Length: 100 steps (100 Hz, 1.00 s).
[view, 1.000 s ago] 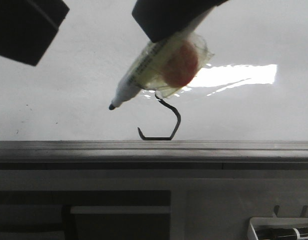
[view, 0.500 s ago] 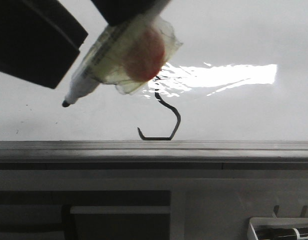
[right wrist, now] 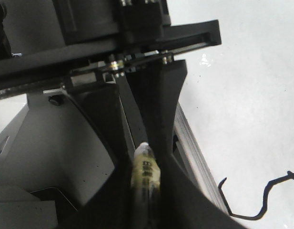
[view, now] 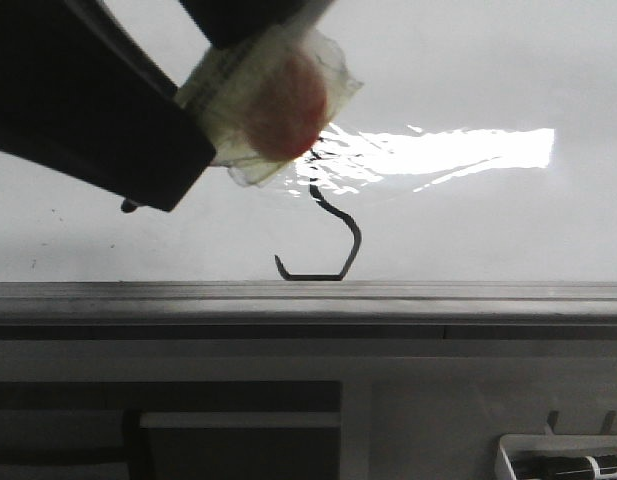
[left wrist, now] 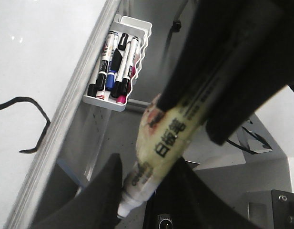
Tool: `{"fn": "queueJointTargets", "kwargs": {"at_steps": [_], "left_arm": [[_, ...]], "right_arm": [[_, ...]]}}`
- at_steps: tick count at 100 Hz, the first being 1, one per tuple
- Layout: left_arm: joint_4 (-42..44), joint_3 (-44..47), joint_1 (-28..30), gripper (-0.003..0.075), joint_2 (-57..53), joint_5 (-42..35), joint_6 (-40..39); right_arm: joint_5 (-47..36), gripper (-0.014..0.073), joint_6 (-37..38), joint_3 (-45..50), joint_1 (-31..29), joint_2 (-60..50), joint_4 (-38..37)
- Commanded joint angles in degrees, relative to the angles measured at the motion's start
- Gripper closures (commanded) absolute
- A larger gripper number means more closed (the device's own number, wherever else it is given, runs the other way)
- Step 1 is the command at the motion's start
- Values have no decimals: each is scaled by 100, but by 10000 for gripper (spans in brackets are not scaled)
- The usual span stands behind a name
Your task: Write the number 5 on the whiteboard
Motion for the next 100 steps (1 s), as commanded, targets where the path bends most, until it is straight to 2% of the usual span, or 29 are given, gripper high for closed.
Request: {"fn": "queueJointTargets", "kwargs": {"at_steps": [1, 14, 57, 64, 74, 85, 91, 100], "left_arm": [[-345, -196, 13, 636, -67, -165, -31], [-345, -196, 13, 742, -67, -165, -17], [-493, -196, 13, 741, -67, -187, 221], [-506, -196, 13, 741, -67, -187, 221], [-506, -196, 13, 741, -67, -176, 221], [-506, -196, 13, 741, -67, -166, 221], [-519, -196, 13, 741, -67, -166, 209], [-527, -196, 13, 741, -67, -166, 111]], "right_arm": [[-462, 662, -57, -148, 11, -70, -5], [-540, 662, -57, -148, 11, -70, -5], [-604, 662, -57, -148, 11, -70, -5], [-604, 638, -57, -148, 11, -70, -5], [-604, 525, -57, -171, -1, -70, -5], [-530, 292, -57, -221, -89, -70, -5], [-505, 197, -57, -249, -156, -115, -5], [-539, 130, -57, -308, -250, -312, -26]]}}
